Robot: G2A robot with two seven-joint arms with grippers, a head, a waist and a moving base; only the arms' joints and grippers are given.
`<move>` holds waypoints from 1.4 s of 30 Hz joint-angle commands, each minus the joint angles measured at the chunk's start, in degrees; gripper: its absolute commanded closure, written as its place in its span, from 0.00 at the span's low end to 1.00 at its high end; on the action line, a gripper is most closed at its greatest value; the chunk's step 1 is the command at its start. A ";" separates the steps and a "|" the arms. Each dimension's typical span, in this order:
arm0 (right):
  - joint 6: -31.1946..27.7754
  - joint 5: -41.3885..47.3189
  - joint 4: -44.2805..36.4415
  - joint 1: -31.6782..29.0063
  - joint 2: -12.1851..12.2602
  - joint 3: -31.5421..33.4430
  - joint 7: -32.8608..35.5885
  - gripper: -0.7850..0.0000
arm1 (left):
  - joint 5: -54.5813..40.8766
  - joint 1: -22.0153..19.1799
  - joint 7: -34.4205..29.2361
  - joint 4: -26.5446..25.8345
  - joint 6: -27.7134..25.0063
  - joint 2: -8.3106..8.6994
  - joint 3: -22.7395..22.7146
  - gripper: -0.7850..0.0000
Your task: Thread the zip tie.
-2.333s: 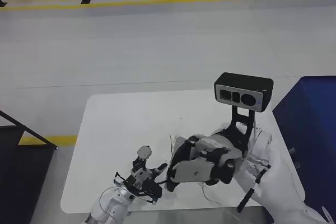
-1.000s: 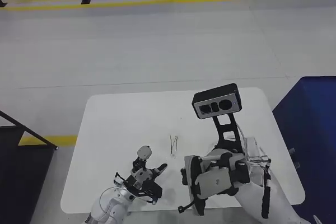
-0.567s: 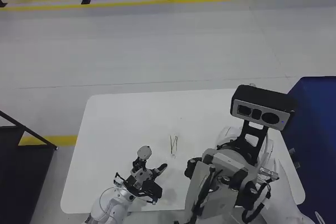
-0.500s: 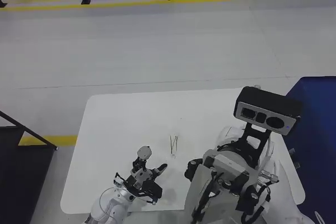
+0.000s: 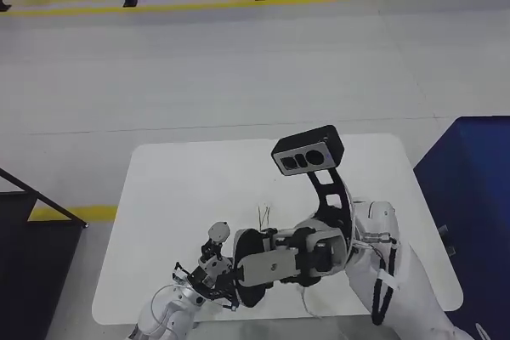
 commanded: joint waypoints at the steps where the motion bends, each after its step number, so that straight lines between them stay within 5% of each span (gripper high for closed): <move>1: -0.36 -0.30 -0.52 -0.24 -0.05 -0.06 0.20 1.00 | 0.00 0.00 0.00 0.00 0.00 0.00 0.00 0.00; 7: -3.67 -4.75 0.64 -0.23 -0.07 1.06 1.19 1.00 | 0.00 0.00 0.00 0.00 0.00 0.00 0.00 0.00; 13: -4.16 -3.74 11.94 -1.75 0.96 10.11 2.90 1.00 | 0.00 0.00 0.00 0.00 0.00 0.00 0.00 0.00; 22: -0.98 -11.07 36.69 -3.89 4.46 26.14 15.64 1.00 | 0.00 0.00 0.00 0.00 0.00 0.00 0.00 0.00; 28: 3.44 -9.85 46.16 -4.16 6.03 30.15 26.14 1.00 | 0.00 0.00 0.00 0.00 0.00 0.00 0.00 0.00; 42: 3.43 -11.09 48.28 -3.60 6.61 30.85 30.15 1.00 | 0.00 0.00 0.00 0.00 0.00 0.00 0.00 0.00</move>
